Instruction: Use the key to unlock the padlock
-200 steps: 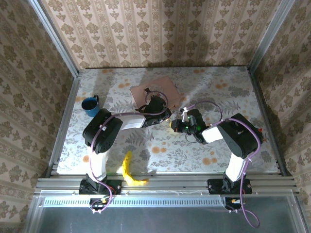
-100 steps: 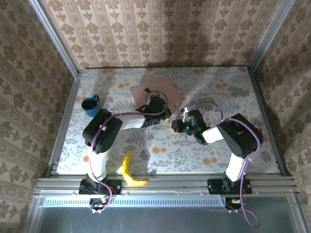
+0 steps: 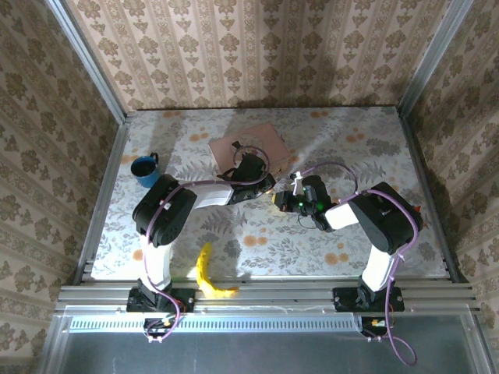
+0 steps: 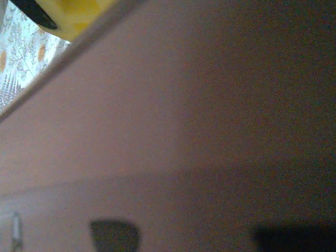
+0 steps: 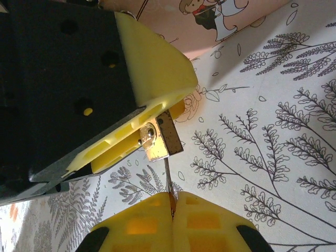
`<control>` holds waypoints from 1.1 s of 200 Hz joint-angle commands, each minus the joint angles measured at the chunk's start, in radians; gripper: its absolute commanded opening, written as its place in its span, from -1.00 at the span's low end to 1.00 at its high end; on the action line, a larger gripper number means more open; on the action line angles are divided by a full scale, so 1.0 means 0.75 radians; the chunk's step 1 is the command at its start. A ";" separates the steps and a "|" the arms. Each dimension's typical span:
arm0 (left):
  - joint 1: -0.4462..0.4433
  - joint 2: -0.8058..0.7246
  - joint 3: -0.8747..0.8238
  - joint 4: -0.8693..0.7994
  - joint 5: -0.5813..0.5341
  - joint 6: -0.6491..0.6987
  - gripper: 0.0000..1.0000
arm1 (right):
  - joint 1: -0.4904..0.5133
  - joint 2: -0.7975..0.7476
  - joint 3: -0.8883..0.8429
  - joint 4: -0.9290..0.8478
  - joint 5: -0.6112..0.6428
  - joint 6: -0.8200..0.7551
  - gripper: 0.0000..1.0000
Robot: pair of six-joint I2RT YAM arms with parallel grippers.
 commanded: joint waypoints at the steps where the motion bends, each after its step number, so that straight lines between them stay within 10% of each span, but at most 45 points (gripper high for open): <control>1: -0.011 0.006 0.015 -0.008 0.111 -0.073 -1.00 | 0.004 0.000 0.040 0.028 0.011 0.009 -1.00; 220: -0.051 0.010 0.042 -0.048 0.183 -0.044 -1.00 | -0.077 0.096 0.148 0.149 -0.082 0.064 -1.00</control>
